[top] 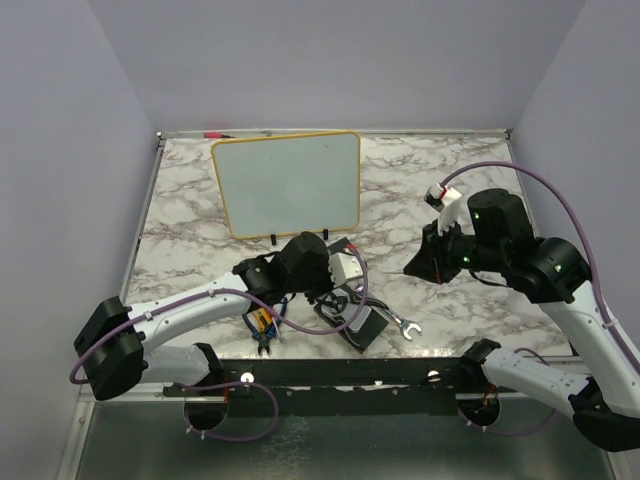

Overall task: Write a sentence on the whiteboard
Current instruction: Place the pen cap at the center of the board.

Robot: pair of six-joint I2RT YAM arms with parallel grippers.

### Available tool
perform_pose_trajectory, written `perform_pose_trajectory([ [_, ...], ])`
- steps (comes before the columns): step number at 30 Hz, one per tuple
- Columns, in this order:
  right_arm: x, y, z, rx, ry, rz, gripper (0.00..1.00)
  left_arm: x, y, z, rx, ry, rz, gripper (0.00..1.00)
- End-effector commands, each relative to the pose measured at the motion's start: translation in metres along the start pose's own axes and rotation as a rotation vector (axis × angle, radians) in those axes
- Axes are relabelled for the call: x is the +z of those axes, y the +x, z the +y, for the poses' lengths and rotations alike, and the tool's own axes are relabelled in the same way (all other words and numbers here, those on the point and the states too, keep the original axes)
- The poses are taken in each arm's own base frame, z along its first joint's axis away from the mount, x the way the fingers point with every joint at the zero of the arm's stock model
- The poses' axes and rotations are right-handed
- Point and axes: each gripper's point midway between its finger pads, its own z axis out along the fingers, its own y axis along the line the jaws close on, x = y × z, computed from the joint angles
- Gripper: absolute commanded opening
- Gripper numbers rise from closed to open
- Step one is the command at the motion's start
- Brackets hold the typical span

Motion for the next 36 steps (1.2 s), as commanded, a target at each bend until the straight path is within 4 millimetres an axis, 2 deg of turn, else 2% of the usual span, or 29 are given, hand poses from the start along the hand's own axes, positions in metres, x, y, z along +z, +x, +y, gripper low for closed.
perform_pose_trajectory([
  [1,0.003,0.002,-0.018,0.010,0.095,-0.011,0.01,-0.014,-0.018,0.014,-0.080,-0.012,-0.078,0.00],
  [10,0.010,-0.020,-0.050,0.086,0.260,-0.206,0.01,-0.028,-0.036,0.050,-0.315,-0.063,-0.203,0.00],
  [14,0.010,-0.028,-0.065,0.124,0.331,-0.304,0.01,-0.040,-0.025,0.070,-0.501,-0.159,-0.255,0.00],
  [20,0.013,-0.040,-0.065,0.119,0.314,-0.391,0.01,-0.065,0.035,0.117,-0.792,-0.397,-0.242,0.00],
  [23,0.015,-0.042,-0.065,0.112,0.308,-0.410,0.01,-0.085,0.080,0.142,-0.984,-0.559,-0.225,0.01],
  [26,0.017,-0.042,-0.068,0.111,0.314,-0.428,0.01,-0.108,0.125,0.157,-1.134,-0.719,-0.176,0.01],
  [29,0.019,-0.040,-0.067,0.107,0.302,-0.437,0.01,-0.135,0.165,0.167,-1.207,-0.921,-0.087,0.01],
  [31,0.021,-0.038,-0.067,0.105,0.297,-0.439,0.01,-0.145,0.181,0.168,-1.229,-1.005,-0.039,0.00],
  [36,0.016,-0.035,-0.072,0.097,0.317,-0.472,0.01,-0.144,0.215,0.166,-1.316,-1.027,0.062,0.00],
])
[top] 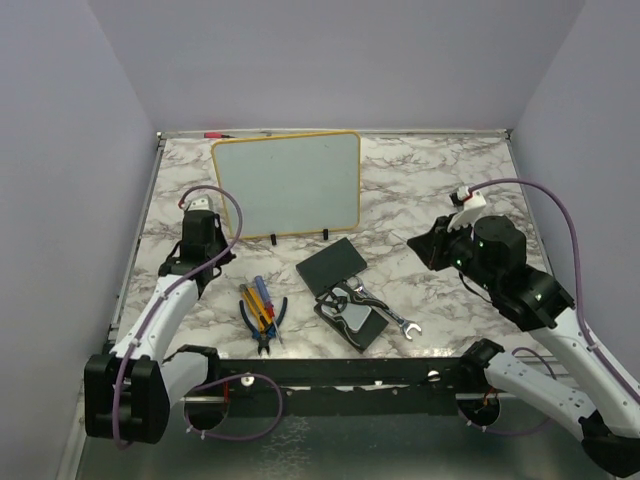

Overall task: Write a sentence on the whiteboard
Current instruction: Place the pen cap at the center of the board.

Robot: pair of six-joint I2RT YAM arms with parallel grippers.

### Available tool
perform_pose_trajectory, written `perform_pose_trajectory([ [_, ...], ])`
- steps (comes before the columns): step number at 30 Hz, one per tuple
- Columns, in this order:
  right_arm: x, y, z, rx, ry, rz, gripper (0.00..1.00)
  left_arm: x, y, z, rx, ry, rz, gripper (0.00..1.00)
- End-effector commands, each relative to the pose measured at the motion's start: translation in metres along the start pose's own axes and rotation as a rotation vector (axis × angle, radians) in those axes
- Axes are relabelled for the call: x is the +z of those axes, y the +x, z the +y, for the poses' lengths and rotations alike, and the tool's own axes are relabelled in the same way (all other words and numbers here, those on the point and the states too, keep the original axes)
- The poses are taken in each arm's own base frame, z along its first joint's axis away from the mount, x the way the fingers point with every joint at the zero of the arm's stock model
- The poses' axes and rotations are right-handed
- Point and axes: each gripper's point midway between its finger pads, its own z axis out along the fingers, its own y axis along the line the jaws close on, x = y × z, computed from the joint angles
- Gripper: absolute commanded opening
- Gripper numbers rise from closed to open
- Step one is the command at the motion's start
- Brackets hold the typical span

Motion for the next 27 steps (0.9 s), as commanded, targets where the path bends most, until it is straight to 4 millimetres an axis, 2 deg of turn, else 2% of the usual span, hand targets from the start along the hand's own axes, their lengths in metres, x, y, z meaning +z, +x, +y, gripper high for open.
perform_pose_trajectory([
  [1,-0.005,-0.012,-0.005,0.000,0.022,-0.085,0.01,0.013,0.016,0.034,-0.061,-0.130,0.081,0.00],
  [6,-0.010,-0.011,-0.007,-0.020,0.015,-0.111,0.01,0.028,0.026,0.065,-0.144,-0.196,0.152,0.00],
  [11,-0.013,-0.009,-0.009,-0.027,0.013,-0.123,0.01,0.036,0.034,0.076,-0.148,-0.239,0.188,0.01],
  [14,-0.013,-0.006,-0.007,-0.026,-0.002,-0.132,0.01,0.038,0.038,0.077,-0.141,-0.244,0.204,0.10],
  [22,-0.015,-0.008,-0.007,-0.028,-0.003,-0.138,0.01,0.043,0.051,0.075,-0.140,-0.228,0.259,0.18],
  [27,-0.016,-0.011,-0.006,-0.035,-0.010,-0.146,0.01,0.042,0.049,0.076,-0.136,-0.233,0.255,0.32],
])
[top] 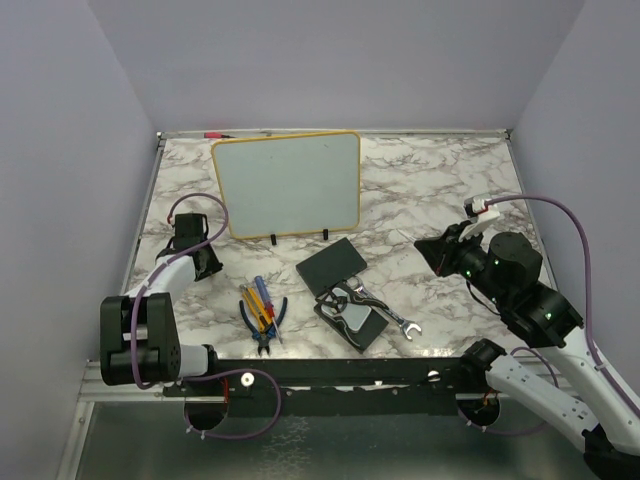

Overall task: Write a sentence on the whiteboard
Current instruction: Place the pen cap at the center of the board.

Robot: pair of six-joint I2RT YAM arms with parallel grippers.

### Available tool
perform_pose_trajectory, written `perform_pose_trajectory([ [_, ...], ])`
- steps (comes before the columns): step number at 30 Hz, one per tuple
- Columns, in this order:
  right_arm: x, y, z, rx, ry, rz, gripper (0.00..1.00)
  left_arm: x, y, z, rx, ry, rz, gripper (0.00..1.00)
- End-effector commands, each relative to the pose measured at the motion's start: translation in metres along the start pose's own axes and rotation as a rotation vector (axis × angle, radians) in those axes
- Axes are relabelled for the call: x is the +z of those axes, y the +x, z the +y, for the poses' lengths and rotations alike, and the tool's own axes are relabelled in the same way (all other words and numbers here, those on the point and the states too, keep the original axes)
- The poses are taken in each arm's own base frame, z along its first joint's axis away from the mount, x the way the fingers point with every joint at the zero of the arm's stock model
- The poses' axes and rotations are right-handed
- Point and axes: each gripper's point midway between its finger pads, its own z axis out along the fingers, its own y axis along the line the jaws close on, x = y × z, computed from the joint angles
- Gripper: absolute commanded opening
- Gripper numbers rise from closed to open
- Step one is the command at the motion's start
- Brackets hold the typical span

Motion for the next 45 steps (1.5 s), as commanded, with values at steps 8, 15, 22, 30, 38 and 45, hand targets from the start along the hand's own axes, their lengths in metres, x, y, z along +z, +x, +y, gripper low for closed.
perform_pose_trajectory([
  [8,0.001,-0.007,0.001,-0.019,-0.007,-0.025,0.01,-0.025,-0.033,0.002,0.001,-0.016,-0.123,0.52],
  [15,0.003,-0.006,-0.001,-0.011,0.005,-0.028,0.01,-0.079,-0.067,-0.035,0.122,0.122,-0.353,0.57],
  [22,0.017,-0.002,0.005,0.018,-0.013,-0.013,0.01,-0.104,-0.048,-0.099,0.248,0.237,-0.405,0.56],
  [30,0.016,-0.007,0.012,0.062,-0.045,-0.036,0.01,-0.077,-0.025,-0.147,0.210,0.333,-0.375,0.47],
  [38,0.013,-0.009,0.013,0.091,-0.049,-0.049,0.01,-0.050,-0.015,-0.177,0.209,0.377,-0.368,0.47],
  [45,0.017,-0.008,0.012,0.093,-0.041,-0.049,0.01,-0.029,-0.011,-0.184,0.239,0.342,-0.360,0.45],
])
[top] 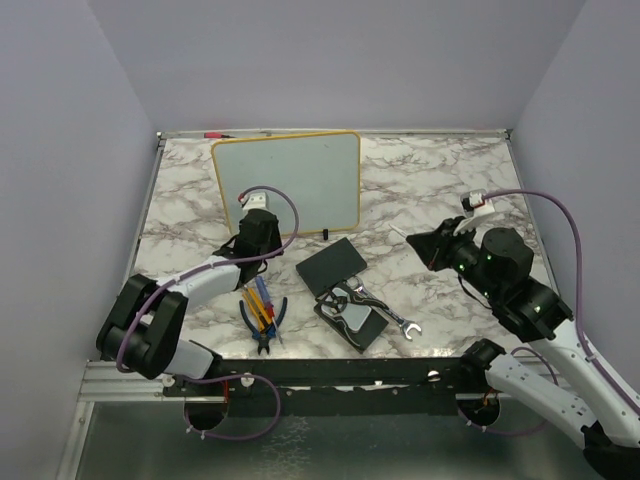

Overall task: Write a sentence on the whiteboard
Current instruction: Place the pen cap at the center of the board.

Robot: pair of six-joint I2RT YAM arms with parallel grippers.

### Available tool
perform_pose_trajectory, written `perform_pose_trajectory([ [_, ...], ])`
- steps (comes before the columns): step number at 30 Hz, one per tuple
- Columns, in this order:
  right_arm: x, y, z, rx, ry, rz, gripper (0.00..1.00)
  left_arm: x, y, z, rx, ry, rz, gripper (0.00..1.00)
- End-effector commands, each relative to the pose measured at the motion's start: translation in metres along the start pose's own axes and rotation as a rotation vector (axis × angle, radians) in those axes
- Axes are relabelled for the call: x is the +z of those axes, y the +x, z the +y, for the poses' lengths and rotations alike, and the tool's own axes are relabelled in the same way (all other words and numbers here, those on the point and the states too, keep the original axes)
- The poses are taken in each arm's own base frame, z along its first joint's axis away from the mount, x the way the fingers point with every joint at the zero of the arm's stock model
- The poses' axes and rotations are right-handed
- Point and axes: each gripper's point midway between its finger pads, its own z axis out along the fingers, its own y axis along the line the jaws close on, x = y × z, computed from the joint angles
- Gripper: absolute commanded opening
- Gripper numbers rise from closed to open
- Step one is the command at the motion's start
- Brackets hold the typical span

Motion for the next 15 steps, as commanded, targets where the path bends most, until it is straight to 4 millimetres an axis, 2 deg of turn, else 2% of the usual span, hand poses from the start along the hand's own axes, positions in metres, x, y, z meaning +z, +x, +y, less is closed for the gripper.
perform_pose_trajectory([
  [1,0.003,-0.003,0.004,0.011,-0.019,-0.018,0.01,0.012,-0.011,-0.004,-0.010,-0.022,-0.053,0.45],
  [11,0.006,-0.001,0.002,0.010,-0.007,-0.012,0.01,0.026,-0.005,0.002,-0.010,-0.069,-0.055,0.35],
  [15,0.006,0.001,0.001,0.008,-0.006,-0.007,0.01,0.031,-0.005,0.001,-0.003,-0.072,-0.059,0.34],
])
